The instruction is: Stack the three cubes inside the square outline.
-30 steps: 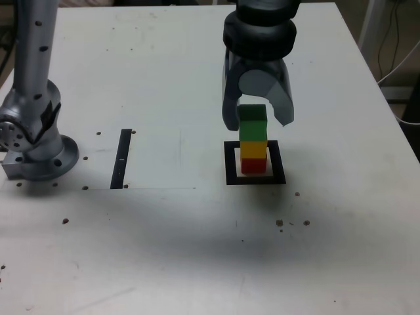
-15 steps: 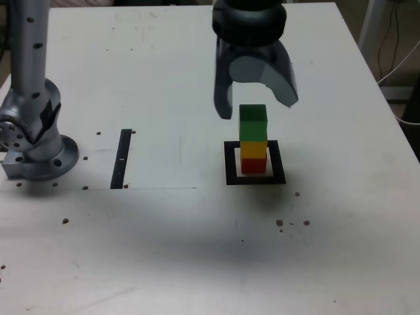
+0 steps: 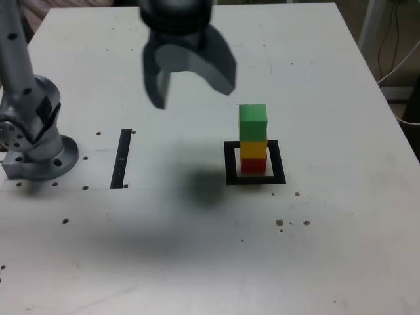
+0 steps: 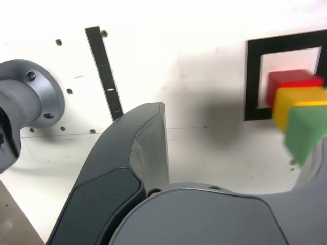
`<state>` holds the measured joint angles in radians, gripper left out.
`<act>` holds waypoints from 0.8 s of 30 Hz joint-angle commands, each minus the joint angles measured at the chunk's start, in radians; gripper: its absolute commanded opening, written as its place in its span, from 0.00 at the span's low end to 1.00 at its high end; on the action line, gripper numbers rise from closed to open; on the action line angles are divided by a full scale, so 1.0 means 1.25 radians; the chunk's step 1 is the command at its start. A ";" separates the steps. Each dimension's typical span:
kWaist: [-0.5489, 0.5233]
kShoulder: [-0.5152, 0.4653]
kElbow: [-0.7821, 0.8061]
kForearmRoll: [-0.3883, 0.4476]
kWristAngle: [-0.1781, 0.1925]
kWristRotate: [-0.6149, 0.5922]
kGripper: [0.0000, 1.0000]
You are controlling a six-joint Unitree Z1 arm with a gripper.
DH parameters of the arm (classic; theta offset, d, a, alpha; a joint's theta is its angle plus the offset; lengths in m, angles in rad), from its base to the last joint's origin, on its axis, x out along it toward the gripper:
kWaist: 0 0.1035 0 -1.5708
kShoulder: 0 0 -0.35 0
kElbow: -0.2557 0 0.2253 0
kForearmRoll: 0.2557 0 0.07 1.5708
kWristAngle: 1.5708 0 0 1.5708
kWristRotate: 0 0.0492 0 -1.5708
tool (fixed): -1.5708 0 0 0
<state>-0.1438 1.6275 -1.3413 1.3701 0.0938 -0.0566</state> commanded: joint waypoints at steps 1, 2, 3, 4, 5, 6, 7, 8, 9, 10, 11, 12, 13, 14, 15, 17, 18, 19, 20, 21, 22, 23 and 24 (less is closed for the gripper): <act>0.000 -0.046 0.100 -0.029 -0.006 0.001 0.99; 0.000 -0.060 0.130 -0.042 -0.008 0.001 1.00; 0.001 -0.072 0.157 -0.053 -0.009 0.001 1.00; 0.001 -0.080 0.181 -0.063 -0.011 0.001 1.00; 0.001 -0.087 0.203 -0.072 -0.012 0.002 1.00; 0.001 -0.091 0.224 -0.080 -0.014 0.002 1.00; 0.001 -0.093 0.245 -0.088 -0.016 0.002 1.00; 0.001 -0.094 0.265 -0.097 -0.018 0.002 0.99; 0.001 -0.094 0.287 -0.107 -0.021 0.002 0.99; 0.001 -0.093 0.309 -0.120 -0.023 0.002 0.99; 0.000 -0.092 0.331 -0.135 -0.025 0.002 0.99; -0.002 -0.090 0.354 -0.152 -0.026 0.002 0.99; -0.007 -0.087 0.382 -0.177 -0.028 0.000 0.99; -0.011 -0.085 0.402 -0.195 -0.029 -0.002 0.99; -0.015 -0.083 0.419 -0.211 -0.029 -0.005 0.99; -0.024 -0.083 0.443 -0.232 -0.031 -0.012 0.99; -0.027 -0.085 0.451 -0.237 -0.033 -0.014 0.99; -0.030 -0.087 0.458 -0.241 -0.035 -0.017 0.99; -0.031 -0.089 0.463 -0.243 -0.039 -0.018 0.99; -0.032 -0.091 0.469 -0.245 -0.043 -0.019 0.99; -0.033 -0.092 0.474 -0.248 -0.047 -0.019 0.99; -0.033 -0.093 0.480 -0.251 -0.050 -0.020 0.99; -0.033 -0.093 0.486 -0.255 -0.053 -0.021 0.99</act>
<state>-0.1842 1.5163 -0.7448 1.0603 0.0332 -0.0796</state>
